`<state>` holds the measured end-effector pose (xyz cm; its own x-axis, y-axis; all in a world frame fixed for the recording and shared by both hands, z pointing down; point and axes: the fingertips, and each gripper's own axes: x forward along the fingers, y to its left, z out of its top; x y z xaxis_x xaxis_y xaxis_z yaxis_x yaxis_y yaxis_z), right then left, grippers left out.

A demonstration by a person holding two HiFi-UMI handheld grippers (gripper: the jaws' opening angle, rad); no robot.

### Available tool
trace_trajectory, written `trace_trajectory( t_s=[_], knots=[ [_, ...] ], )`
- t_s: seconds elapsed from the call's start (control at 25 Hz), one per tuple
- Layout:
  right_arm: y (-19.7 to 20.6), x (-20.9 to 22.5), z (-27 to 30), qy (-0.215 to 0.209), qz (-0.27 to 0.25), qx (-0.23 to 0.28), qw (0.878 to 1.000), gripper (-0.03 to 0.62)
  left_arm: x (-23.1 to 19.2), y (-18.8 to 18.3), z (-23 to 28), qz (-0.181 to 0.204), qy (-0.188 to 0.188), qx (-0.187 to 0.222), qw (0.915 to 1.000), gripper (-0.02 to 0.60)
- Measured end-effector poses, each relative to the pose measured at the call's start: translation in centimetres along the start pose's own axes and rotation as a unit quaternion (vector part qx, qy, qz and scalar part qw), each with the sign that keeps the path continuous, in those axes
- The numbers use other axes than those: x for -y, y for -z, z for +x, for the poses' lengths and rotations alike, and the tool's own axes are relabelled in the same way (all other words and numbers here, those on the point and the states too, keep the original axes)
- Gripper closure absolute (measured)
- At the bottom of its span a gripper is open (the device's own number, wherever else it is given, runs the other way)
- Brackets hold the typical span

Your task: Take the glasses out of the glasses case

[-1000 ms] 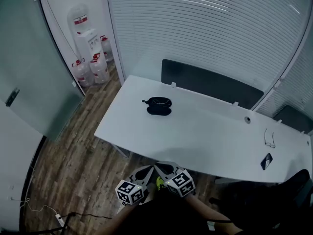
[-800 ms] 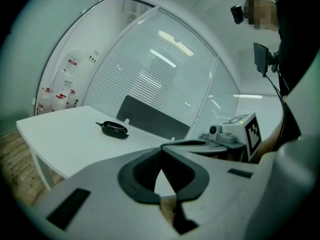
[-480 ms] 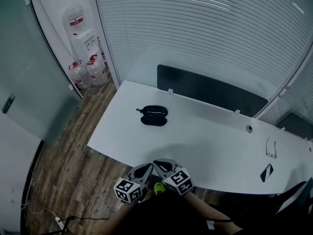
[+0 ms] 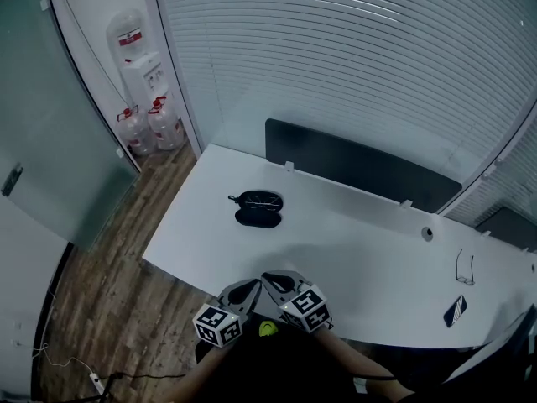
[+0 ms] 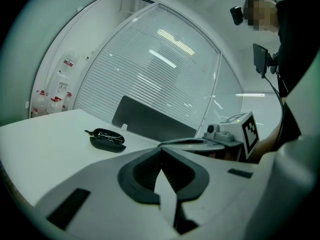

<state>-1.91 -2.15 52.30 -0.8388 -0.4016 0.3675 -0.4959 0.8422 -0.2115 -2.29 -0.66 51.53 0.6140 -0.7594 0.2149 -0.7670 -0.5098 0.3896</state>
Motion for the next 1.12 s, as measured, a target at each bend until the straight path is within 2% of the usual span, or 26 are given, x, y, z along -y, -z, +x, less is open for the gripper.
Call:
trace_trajectory(
  t_s=[0.32,0.8,1.12],
  knots=[
    [-0.6,1.7,0.5,0.009,-0.002,0.002,1.000,0.576,0.1,0.0,1.3,0.007,0.015,-0.012,0.9998,0.571],
    [-2.0,5.7,2.9,0.030,-0.011,-0.019,0.999,0.576,-2.3,-2.8,4.8,0.010,0.041,-0.013,0.9990,0.571],
    [-2.7,8.3,5.0,0.033,-0.003,-0.033,0.999,0.576,-4.4,-3.8,6.9,-0.017,0.044,-0.016,0.9988,0.571]
  ],
)
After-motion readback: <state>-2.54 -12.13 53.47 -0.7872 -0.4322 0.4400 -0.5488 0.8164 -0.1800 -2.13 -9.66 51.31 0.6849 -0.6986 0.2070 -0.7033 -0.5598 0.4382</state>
